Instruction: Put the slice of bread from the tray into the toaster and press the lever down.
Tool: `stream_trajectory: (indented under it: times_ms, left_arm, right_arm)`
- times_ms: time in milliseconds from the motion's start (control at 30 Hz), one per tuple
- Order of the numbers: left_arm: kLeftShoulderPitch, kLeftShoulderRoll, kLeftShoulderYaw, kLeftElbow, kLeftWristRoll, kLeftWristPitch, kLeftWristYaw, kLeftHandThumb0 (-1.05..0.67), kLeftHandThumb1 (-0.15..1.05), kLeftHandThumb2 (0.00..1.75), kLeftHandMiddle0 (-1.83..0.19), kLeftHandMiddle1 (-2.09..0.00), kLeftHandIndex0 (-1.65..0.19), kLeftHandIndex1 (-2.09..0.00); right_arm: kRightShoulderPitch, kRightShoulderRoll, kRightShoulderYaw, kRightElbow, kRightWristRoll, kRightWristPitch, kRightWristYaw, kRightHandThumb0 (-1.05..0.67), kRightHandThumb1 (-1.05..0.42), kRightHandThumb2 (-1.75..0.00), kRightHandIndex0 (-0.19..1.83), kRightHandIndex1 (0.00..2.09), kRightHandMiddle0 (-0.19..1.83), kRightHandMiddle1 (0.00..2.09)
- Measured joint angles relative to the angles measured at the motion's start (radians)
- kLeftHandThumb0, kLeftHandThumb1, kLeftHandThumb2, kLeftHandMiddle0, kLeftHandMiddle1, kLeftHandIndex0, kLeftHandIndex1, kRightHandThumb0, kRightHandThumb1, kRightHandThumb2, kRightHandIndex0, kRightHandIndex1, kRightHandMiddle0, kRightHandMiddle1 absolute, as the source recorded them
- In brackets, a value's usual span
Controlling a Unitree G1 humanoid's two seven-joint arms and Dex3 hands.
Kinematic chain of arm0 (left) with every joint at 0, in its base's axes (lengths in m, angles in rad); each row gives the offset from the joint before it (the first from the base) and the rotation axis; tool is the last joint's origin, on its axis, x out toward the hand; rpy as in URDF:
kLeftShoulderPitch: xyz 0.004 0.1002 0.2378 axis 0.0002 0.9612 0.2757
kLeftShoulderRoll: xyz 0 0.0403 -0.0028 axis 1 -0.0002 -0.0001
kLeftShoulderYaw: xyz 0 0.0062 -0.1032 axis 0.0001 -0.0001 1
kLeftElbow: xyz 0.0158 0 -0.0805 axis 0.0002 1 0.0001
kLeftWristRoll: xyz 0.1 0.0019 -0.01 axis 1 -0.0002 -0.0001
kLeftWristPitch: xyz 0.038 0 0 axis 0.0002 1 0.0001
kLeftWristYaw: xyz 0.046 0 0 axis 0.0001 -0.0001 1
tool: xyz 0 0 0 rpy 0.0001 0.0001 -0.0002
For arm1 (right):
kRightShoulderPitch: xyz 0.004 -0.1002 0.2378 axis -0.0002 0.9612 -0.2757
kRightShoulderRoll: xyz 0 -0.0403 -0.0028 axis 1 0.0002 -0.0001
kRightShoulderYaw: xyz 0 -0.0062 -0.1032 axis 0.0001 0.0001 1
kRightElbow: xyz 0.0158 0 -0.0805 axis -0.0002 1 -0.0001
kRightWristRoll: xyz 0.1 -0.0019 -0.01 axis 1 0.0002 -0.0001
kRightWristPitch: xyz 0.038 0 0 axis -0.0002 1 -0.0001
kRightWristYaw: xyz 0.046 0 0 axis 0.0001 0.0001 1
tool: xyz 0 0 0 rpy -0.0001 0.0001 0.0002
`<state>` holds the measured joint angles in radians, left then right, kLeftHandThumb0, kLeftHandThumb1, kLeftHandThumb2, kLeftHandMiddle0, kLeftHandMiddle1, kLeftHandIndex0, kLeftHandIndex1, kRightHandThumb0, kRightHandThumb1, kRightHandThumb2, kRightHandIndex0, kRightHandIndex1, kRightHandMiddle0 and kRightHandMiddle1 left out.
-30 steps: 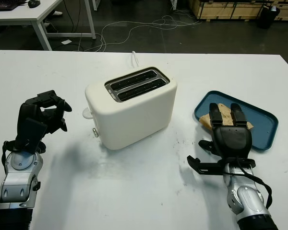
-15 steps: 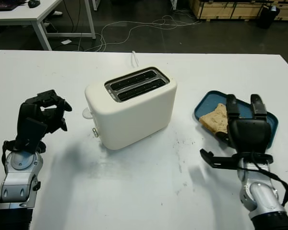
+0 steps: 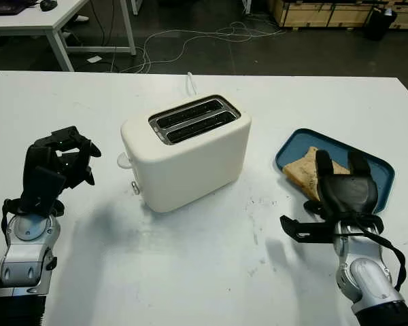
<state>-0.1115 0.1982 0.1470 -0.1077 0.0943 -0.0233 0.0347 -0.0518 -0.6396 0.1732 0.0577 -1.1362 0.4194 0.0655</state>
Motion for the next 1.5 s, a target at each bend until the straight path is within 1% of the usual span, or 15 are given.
stream_trajectory:
  times_ms: [100,233,400,467,633,800,1067,1200,1233,1267,1300,1333,1367,1433,1500]
  left_arm:
    - [0.0,0.0,0.0,-0.001,0.0,0.0,0.002,-0.85,0.79,0.67,-1.39,-1.4,-1.17,-1.44]
    - [0.0,0.0,0.0,-0.001,0.0,-0.001,0.006,-0.84,0.79,0.67,-1.39,-1.4,-1.17,-1.43]
    - [0.0,-0.001,0.0,-0.001,0.0,-0.001,0.007,-0.85,0.78,0.67,-1.4,-1.41,-1.18,-1.44]
    - [0.0,-0.001,-0.001,-0.001,0.0,-0.001,0.012,-0.85,0.78,0.67,-1.4,-1.41,-1.18,-1.45]
    - [0.001,-0.001,0.0,-0.002,0.0,-0.004,0.012,-0.84,0.78,0.68,-1.39,-1.41,-1.17,-1.45]
    - [0.001,-0.001,0.0,-0.002,0.0,-0.015,0.012,-0.84,0.78,0.68,-1.39,-1.41,-1.17,-1.45]
    - [0.001,-0.001,-0.001,-0.002,0.0,-0.015,0.015,-0.84,0.78,0.69,-1.39,-1.41,-1.18,-1.45]
    - [0.001,-0.001,-0.001,-0.002,0.0,-0.015,0.015,-0.84,0.77,0.68,-1.39,-1.4,-1.18,-1.45]
    - [0.001,-0.002,-0.001,-0.002,0.0,-0.015,0.015,-0.84,0.77,0.68,-1.4,-1.4,-1.18,-1.45]
    - [0.001,-0.002,-0.001,-0.002,0.0,-0.015,0.015,-0.84,0.77,0.68,-1.4,-1.4,-1.18,-1.45]
    - [0.001,-0.002,-0.001,-0.002,-0.001,-0.015,0.015,-0.84,0.77,0.68,-1.4,-1.4,-1.18,-1.45]
    - [0.001,-0.002,-0.001,-0.002,-0.001,-0.016,0.015,-0.84,0.77,0.68,-1.4,-1.4,-1.18,-1.45]
    - [0.001,-0.002,-0.001,-0.002,-0.001,-0.017,0.014,-0.84,0.77,0.68,-1.4,-1.4,-1.18,-1.45]
    - [0.001,-0.002,-0.001,-0.002,-0.001,-0.017,0.014,-0.84,0.77,0.68,-1.4,-1.4,-1.18,-1.45]
    - [0.001,-0.002,-0.001,-0.002,-0.001,-0.019,0.014,-0.84,0.77,0.68,-1.4,-1.4,-1.19,-1.45]
  right_arm:
    - [0.02,0.0,-0.008,-0.027,0.032,-0.019,0.0,-0.91,-0.92,-0.36,0.0,0.0,0.0,0.0]
    - [0.053,-0.015,-0.039,-0.112,0.055,-0.043,-0.003,-0.91,-0.92,-0.44,0.0,0.0,0.0,0.0]
    - [0.069,-0.015,-0.05,-0.166,0.051,-0.043,-0.016,-0.89,-0.92,-0.44,0.0,0.0,0.0,0.0]
    - [0.066,-0.009,-0.034,-0.144,0.034,-0.043,-0.038,-0.87,-0.92,-0.43,0.0,0.0,0.0,0.0]
    - [0.026,0.006,0.025,0.02,0.008,-0.043,-0.094,-0.83,-0.92,-0.42,0.0,0.0,0.0,0.0]
    - [-0.047,0.007,0.071,0.128,-0.008,-0.041,-0.124,-0.84,-0.92,-0.41,0.0,0.0,0.0,0.0]
    - [-0.074,0.007,0.113,0.172,-0.012,-0.029,-0.127,-0.85,-0.92,-0.44,0.0,0.0,0.0,0.0]
    - [-0.085,0.006,0.137,0.172,-0.028,0.005,-0.124,-0.8,-0.92,-0.46,0.0,0.0,0.0,0.0]
    - [-0.091,0.005,0.147,0.172,-0.041,0.014,-0.127,-0.73,-0.92,-0.51,0.01,0.21,0.01,0.17]
    - [-0.098,0.004,0.159,0.172,-0.06,0.022,-0.131,-0.63,-0.92,-0.57,0.02,1.12,0.0,1.07]
    - [-0.104,0.001,0.167,0.172,-0.073,0.028,-0.135,-0.56,-0.92,-0.55,0.71,1.42,0.0,1.4]
    - [-0.107,-0.001,0.173,0.171,-0.082,0.03,-0.138,-0.49,-0.9,-0.48,1.22,1.61,0.19,1.6]
    - [-0.107,-0.003,0.175,0.166,-0.084,0.029,-0.143,-0.46,-0.85,-0.47,1.39,1.68,0.34,1.67]
    - [-0.098,-0.014,0.175,0.149,-0.084,0.022,-0.15,-0.46,-0.79,-0.5,1.52,1.73,0.46,1.73]
    - [-0.085,-0.028,0.174,0.137,-0.083,0.001,-0.182,-0.51,-0.79,-0.46,1.56,1.74,0.36,1.74]
